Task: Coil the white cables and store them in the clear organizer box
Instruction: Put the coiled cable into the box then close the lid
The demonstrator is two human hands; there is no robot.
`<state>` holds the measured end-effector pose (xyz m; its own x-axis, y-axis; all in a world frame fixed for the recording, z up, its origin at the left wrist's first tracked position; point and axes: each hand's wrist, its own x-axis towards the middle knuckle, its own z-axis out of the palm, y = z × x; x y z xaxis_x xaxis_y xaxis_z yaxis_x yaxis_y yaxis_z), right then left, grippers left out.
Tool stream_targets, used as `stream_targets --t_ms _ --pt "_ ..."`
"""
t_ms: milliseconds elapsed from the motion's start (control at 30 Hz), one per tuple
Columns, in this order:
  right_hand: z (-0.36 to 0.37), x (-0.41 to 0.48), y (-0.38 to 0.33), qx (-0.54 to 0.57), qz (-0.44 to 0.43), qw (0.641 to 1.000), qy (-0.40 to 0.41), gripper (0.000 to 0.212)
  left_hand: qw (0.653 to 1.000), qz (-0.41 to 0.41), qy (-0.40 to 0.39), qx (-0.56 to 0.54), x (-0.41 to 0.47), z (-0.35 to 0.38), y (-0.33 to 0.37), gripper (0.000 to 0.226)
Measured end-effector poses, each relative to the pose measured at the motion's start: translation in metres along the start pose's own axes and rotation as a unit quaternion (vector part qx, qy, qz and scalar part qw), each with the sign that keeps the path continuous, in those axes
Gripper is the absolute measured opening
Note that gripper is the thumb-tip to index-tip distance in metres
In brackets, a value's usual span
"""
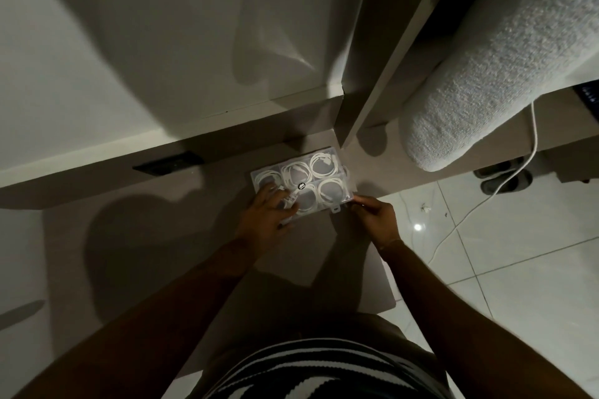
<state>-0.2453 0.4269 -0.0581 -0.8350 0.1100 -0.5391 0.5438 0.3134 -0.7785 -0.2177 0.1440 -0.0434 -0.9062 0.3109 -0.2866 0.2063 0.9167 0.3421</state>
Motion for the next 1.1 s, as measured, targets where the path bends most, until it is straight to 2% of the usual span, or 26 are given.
stream_targets --t_ms 100,167,433,500,567,633,733,867,1000,1100 --pt "0.003 0.002 -0.005 0.101 0.069 0.992 0.026 0.019 0.998 0.019 -0.019 0.058 0.000 -0.001 0.001 0.048" --pt "0.007 0.004 -0.008 0.109 0.076 0.990 0.040 0.016 0.997 0.020 -0.029 0.067 0.000 -0.004 0.001 0.047" --pt "0.008 0.014 -0.017 0.116 0.136 0.984 0.019 0.024 0.997 0.067 0.017 -0.046 -0.005 -0.001 -0.008 0.042" --pt "0.007 0.014 -0.021 0.073 0.118 0.990 0.017 0.021 0.994 0.078 0.026 -0.078 -0.007 0.000 -0.014 0.036" --pt "0.009 0.012 -0.027 -0.032 0.022 0.999 0.033 0.016 0.992 0.087 0.035 -0.088 -0.008 0.002 -0.017 0.035" --pt "0.015 0.005 -0.033 -0.134 -0.101 0.986 0.016 0.015 0.992 0.085 0.044 -0.083 -0.011 0.005 -0.017 0.037" --pt "0.017 -0.007 -0.031 -0.265 -0.176 0.947 -0.054 0.029 0.994 0.082 0.038 -0.062 -0.014 0.008 -0.015 0.040" --pt "0.006 -0.018 -0.021 -0.398 -0.200 0.890 -0.096 0.052 0.996 0.072 0.036 -0.043 -0.014 0.007 -0.013 0.040" --pt "0.007 -0.016 -0.031 -0.415 -0.185 0.885 -0.102 0.053 0.997 0.068 0.043 0.011 -0.013 0.012 -0.011 0.039" --pt "0.011 -0.016 -0.034 -0.454 -0.171 0.869 -0.099 0.052 0.996 0.053 -0.033 0.071 -0.007 0.018 -0.012 0.045"
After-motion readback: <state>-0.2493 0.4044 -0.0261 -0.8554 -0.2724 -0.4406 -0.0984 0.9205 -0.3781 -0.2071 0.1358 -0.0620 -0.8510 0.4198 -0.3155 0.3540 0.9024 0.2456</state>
